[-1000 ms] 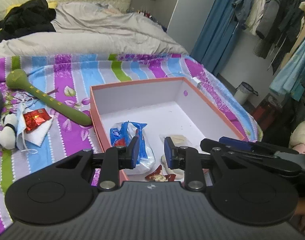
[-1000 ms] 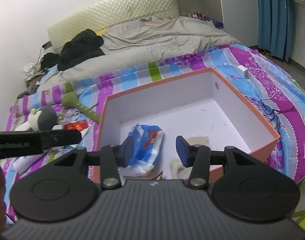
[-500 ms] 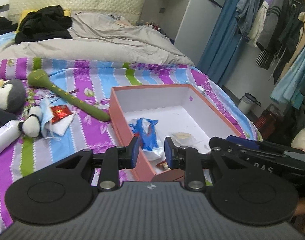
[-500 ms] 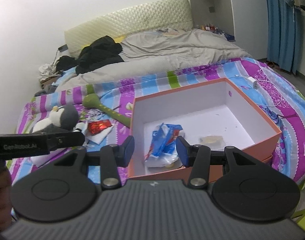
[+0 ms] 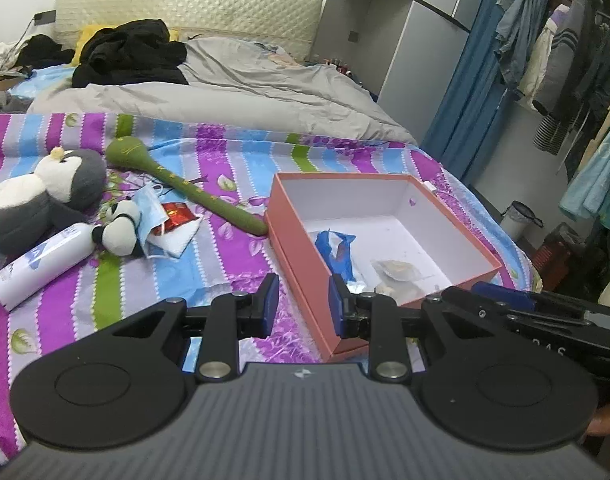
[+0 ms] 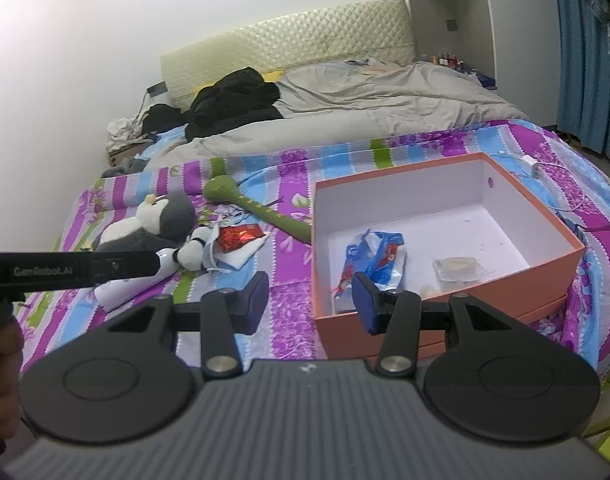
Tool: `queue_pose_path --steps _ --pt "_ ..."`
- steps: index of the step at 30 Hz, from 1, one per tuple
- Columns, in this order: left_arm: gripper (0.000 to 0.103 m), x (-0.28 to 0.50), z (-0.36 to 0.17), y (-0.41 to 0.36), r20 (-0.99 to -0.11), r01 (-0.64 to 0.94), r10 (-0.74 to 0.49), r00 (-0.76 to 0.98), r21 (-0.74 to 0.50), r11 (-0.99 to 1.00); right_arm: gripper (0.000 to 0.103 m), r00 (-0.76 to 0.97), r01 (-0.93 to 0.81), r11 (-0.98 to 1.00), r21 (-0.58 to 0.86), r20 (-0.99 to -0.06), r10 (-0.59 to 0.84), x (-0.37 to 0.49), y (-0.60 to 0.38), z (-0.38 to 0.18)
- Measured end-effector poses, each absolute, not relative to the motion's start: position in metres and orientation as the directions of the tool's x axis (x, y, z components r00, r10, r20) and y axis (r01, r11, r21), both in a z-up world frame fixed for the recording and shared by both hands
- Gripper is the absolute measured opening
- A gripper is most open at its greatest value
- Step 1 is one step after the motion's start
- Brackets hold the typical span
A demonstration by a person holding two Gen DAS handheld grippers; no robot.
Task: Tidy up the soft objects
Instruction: 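Move both open tools back from the box toward the item pile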
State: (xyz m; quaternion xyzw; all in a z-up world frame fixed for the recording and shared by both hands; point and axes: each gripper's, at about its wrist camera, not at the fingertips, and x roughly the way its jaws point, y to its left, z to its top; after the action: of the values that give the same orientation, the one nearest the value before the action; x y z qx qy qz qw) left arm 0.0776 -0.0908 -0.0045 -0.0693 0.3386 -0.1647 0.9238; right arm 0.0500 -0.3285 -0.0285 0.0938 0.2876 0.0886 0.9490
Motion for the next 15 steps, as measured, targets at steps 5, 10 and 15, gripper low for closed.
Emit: queue_pose_path --steps 5,10,15 --pt "0.031 0.060 -0.003 -0.077 -0.602 0.224 -0.321 0.731 -0.232 0.946 0.049 0.808 -0.154 0.960 0.234 -0.530 0.259 0.044 -0.315 -0.030" --pt "0.031 0.044 0.001 -0.060 -0.593 0.198 -0.299 0.748 -0.231 0.953 0.049 0.798 -0.188 0.951 0.246 -0.526 0.294 0.039 -0.302 -0.032" --pt "0.031 0.034 -0.007 -0.046 -0.604 0.160 -0.279 0.747 -0.244 0.956 0.049 0.784 -0.225 0.944 0.240 -0.530 0.322 0.033 -0.288 -0.034"
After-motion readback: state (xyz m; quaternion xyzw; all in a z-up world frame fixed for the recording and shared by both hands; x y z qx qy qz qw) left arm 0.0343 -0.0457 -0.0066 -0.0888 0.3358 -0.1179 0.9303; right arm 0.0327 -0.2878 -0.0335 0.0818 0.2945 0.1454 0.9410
